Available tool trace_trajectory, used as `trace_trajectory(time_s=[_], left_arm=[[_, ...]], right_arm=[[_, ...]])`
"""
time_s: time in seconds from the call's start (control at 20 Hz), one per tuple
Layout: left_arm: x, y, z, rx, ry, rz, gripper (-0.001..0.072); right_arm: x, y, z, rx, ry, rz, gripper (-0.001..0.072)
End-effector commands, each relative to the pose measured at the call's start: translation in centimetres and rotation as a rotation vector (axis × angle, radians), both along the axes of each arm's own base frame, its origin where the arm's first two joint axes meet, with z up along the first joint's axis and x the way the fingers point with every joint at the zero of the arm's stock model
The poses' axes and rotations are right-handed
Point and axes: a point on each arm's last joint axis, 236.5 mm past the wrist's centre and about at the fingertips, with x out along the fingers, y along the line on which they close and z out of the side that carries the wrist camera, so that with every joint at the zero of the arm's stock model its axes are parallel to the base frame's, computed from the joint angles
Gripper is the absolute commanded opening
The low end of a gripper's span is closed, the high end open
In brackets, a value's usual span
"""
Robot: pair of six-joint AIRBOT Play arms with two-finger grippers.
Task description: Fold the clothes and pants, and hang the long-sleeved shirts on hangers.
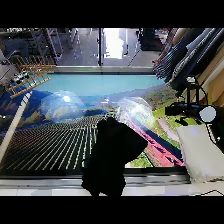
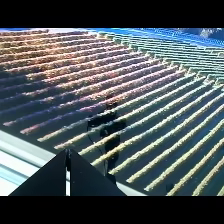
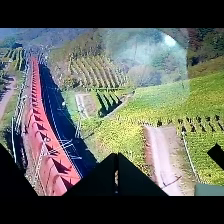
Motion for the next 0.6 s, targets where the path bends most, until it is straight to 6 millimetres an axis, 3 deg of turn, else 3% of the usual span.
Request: trace_trajectory(time_s=[0.0, 0.25, 0.35, 0.55], left_arm=[[0.0, 0.0, 0.1, 0.001, -0.002, 0.001, 0.0024], [0.0, 0.1, 0.1, 0.004, 0.000, -0.004, 0.0024], [0.4, 0.6, 0.5, 0.063, 0.010, -0.082, 0.0024], [3.9, 0.6, 1.7, 0.122, -0.101, -0.187, 0.0024]], right_arm=[[0.0, 0.1, 0.0, 0.000, 0.000, 0.001, 0.0013], [0.0, 0.0, 0.0, 0.000, 0.000, 0.001, 0.0013], [0.0, 0.0, 0.0, 0.000, 0.000, 0.001, 0.0013], [0.3, 0.0, 0.3, -0.001, -0.019, -0.003, 0.0013]])
